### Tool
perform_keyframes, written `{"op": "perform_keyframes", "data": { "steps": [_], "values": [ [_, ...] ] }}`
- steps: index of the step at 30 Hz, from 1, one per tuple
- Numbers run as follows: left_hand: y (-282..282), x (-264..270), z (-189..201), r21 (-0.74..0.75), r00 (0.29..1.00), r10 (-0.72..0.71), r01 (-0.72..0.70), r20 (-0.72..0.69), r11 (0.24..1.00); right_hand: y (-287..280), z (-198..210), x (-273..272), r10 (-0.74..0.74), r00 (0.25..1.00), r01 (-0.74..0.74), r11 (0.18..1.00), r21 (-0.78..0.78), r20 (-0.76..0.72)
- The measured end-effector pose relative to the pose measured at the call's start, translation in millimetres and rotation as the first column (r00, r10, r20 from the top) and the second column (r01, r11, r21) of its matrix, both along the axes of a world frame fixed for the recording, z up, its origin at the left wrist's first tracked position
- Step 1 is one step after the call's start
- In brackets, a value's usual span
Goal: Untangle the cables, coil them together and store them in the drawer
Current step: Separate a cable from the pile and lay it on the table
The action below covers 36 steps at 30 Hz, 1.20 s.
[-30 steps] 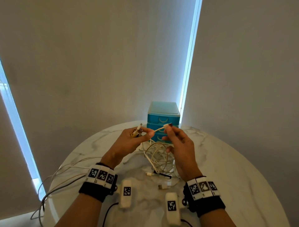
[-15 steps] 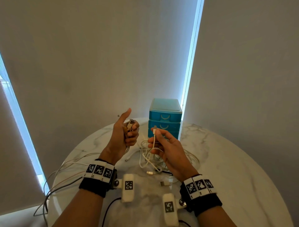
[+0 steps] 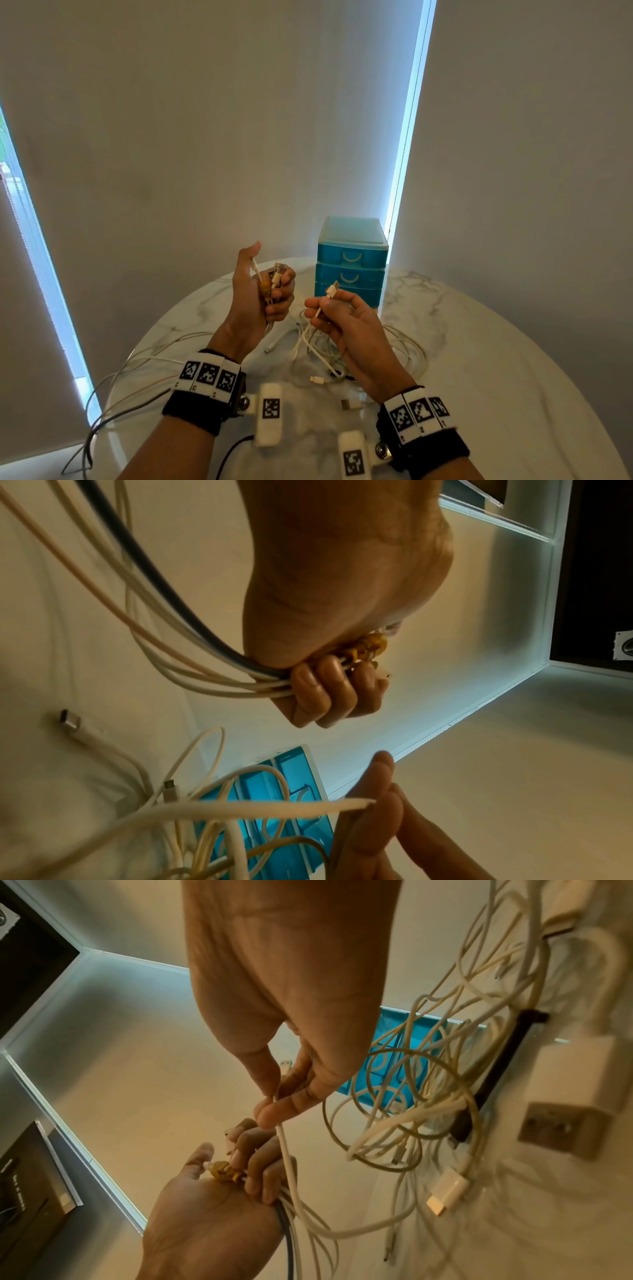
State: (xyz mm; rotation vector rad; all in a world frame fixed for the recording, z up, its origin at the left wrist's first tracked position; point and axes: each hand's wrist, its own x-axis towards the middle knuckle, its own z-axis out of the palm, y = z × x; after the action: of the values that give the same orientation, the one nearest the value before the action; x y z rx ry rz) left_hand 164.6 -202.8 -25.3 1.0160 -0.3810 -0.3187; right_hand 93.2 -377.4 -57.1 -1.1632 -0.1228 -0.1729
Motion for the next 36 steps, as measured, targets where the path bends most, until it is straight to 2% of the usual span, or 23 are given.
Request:
{"op": "perform_keyframes", "data": {
  "steps": [5, 9, 20, 31, 36],
  "values": [
    [-1, 3, -1, 0.048, 0.998, 0.055, -0.056, 0.012, 0.997, 4, 0, 0, 0.015, 1.0, -0.015, 0.999, 0.043, -0.004],
    [-7, 2, -1, 0.159, 0.991, 0.136, -0.136, 0.013, 0.978, 6, -2, -3, 0.057, 0.998, -0.057, 0.998, 0.024, -0.003],
    [-5, -2, 0, 0.342, 0.961, 0.232, -0.27, 0.148, 0.9, 4, -1, -5, 0.038, 0.999, -0.038, 0.999, -0.004, -0.004],
    [-4, -5, 3, 0.328, 0.96, 0.241, -0.275, 0.141, 0.904, 7, -4, -4, -0.023, 0.998, 0.027, 0.996, -0.089, 0.053],
    [-9, -8, 6, 0.314, 0.964, 0.241, -0.265, 0.112, 0.912, 12, -4, -5, 0.008, 0.998, -0.001, 0.994, -0.11, 0.066]
  ]
}}
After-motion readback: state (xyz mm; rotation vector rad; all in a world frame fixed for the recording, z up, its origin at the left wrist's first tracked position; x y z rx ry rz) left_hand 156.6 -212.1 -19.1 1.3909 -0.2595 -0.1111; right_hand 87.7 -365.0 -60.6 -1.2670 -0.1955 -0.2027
